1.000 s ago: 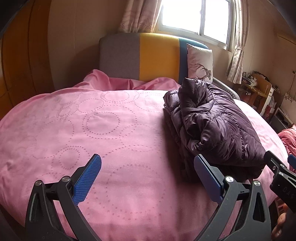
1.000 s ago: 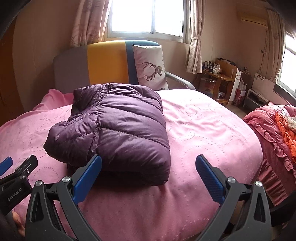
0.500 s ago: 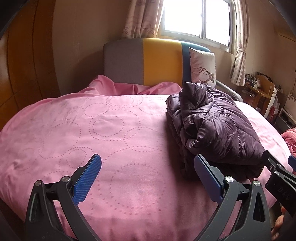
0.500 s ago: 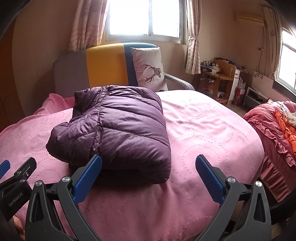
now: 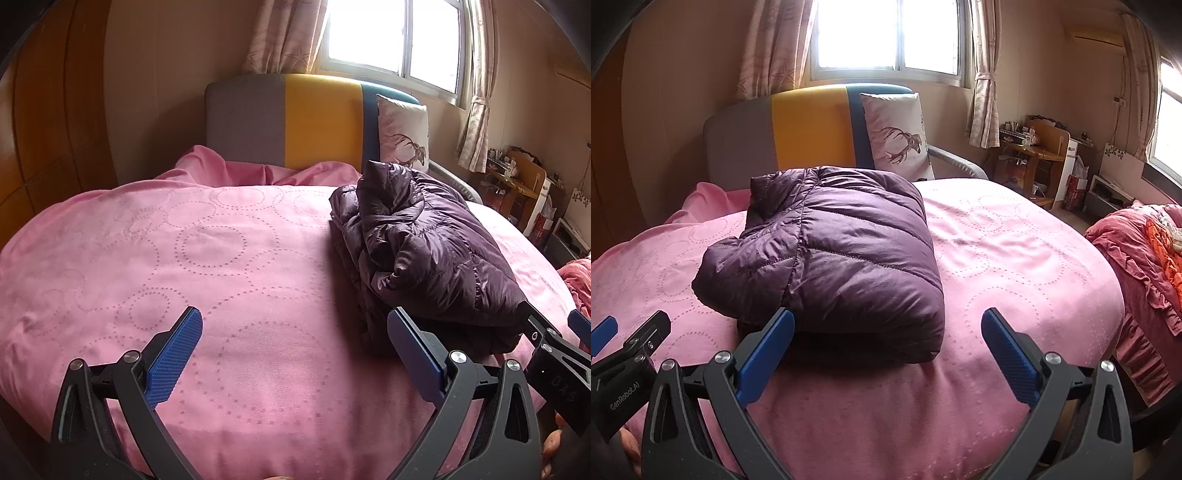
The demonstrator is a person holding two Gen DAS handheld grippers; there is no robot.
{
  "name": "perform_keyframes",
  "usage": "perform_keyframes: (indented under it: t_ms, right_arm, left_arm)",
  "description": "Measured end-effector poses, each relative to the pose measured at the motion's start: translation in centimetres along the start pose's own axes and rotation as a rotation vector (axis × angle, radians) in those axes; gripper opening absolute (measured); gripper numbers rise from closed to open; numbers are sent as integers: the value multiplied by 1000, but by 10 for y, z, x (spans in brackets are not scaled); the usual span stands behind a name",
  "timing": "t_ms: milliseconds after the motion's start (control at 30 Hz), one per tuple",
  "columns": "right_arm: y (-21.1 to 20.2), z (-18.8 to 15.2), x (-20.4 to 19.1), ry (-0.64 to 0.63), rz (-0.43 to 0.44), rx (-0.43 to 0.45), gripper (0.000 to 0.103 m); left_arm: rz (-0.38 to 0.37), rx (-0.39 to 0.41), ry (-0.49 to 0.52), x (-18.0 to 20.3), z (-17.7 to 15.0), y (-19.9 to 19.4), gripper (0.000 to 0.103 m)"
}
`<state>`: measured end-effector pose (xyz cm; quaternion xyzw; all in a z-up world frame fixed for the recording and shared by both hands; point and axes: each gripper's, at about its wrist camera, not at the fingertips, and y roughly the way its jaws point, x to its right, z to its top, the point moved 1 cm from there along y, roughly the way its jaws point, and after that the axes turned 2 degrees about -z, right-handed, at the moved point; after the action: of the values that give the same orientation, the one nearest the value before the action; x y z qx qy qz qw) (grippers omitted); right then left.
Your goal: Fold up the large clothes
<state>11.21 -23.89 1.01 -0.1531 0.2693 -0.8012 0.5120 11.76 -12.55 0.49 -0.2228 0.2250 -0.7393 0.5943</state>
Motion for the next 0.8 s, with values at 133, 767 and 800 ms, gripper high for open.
perform_keyframes:
  t_ms: [133, 767, 800]
  right_arm:
    - [2, -2, -1, 0, 11, -13, 101]
    - [3, -2, -4, 12, 30, -23, 101]
    - [3, -2, -5, 11, 30, -26, 101]
  left_arm:
    - [-1, 2, 1, -1, 1, 0, 99]
    - [-10, 11, 4, 0, 0, -6, 99]
    - [-11, 10, 4, 0, 0, -6, 99]
